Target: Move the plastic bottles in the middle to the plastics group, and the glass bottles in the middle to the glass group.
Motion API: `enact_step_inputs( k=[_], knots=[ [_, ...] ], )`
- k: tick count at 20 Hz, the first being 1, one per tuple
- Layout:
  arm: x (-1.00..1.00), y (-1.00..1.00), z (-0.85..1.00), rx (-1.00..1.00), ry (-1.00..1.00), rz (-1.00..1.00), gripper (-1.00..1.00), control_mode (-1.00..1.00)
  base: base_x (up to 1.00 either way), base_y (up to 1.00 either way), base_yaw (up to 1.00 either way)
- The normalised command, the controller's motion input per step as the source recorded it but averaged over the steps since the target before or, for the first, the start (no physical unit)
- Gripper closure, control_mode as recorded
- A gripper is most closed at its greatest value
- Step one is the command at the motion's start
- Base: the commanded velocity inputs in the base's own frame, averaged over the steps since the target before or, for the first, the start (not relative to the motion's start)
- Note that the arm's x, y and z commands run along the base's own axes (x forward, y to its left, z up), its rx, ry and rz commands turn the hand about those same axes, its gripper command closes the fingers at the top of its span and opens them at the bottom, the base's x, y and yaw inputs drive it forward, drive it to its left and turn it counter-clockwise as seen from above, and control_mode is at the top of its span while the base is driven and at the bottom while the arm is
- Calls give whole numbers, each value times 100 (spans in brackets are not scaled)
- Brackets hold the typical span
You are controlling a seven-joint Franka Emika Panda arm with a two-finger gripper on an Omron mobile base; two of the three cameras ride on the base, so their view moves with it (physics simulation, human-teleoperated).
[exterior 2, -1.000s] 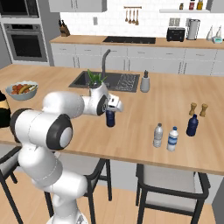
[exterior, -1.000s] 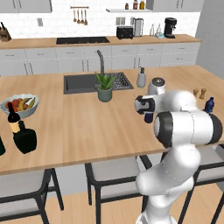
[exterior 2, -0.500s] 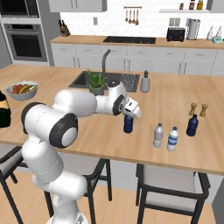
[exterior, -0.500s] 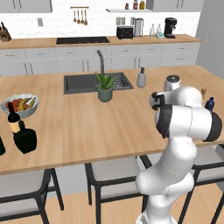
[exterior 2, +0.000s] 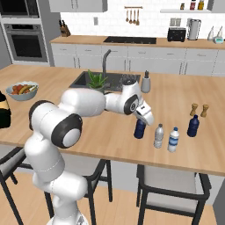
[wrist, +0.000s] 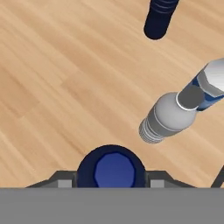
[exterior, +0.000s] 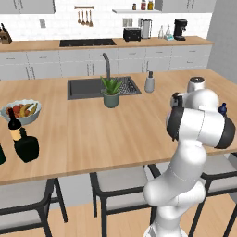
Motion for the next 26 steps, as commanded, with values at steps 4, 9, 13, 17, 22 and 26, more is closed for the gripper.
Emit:
enact_step_inputs(
  k=[4, 9, 13, 17, 22, 26],
  knots=[
    [0, 9, 0, 2, 0, -6, 100, -100, 0, 0, 0],
    [-9, 0, -11, 0, 0, -10, 100, -100, 0, 0, 0],
    [-22, -2, -18, 0, 0, -11, 100, -100, 0, 0, 0],
    [-17, -5, -13, 0, -2, -9, 100, -100, 0, 0, 0],
    [-2, -4, -5, -3, -6, -8, 100, -100, 0, 0, 0],
    [8, -7, 0, -1, 0, -7, 100, -100, 0, 0, 0]
  ],
)
